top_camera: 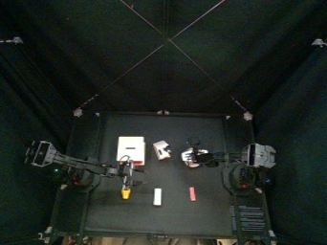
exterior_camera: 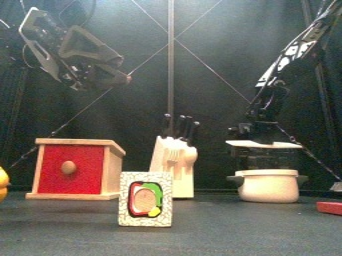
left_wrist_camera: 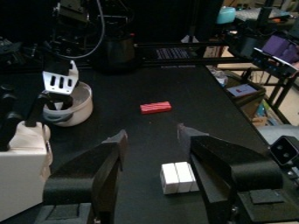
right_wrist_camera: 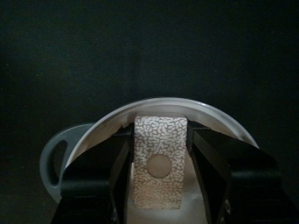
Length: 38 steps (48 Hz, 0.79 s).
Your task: Grab rice
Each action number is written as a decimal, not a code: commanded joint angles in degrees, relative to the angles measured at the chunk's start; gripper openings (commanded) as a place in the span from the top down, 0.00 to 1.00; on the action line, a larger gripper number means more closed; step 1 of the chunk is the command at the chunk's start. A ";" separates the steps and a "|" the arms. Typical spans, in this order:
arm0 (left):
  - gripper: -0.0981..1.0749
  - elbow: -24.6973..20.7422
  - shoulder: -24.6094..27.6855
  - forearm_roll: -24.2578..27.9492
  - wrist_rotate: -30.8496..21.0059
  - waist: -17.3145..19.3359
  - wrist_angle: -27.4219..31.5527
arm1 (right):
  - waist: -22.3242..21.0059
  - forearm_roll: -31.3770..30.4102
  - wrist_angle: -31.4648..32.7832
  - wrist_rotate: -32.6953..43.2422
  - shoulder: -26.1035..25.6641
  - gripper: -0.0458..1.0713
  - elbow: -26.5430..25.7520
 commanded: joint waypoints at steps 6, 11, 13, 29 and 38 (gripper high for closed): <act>0.18 -0.88 -0.18 -0.09 0.00 0.18 -0.26 | 0.53 -0.97 0.62 0.62 -3.25 0.40 -0.97; 0.18 -0.79 -0.26 -0.09 0.00 0.18 -0.26 | 0.62 -0.97 0.62 0.62 -3.25 0.40 -0.79; 0.18 -0.79 -0.26 -0.09 0.09 0.18 -0.26 | 0.62 -1.05 0.70 0.62 -3.25 0.40 -0.88; 0.18 -0.79 -0.26 -0.09 0.00 0.18 -0.26 | 0.62 -1.32 0.62 0.79 -3.25 0.40 -0.79; 0.18 -0.79 -0.26 -0.09 0.00 0.18 -0.26 | 0.62 -1.23 0.53 0.79 -3.25 0.40 -0.79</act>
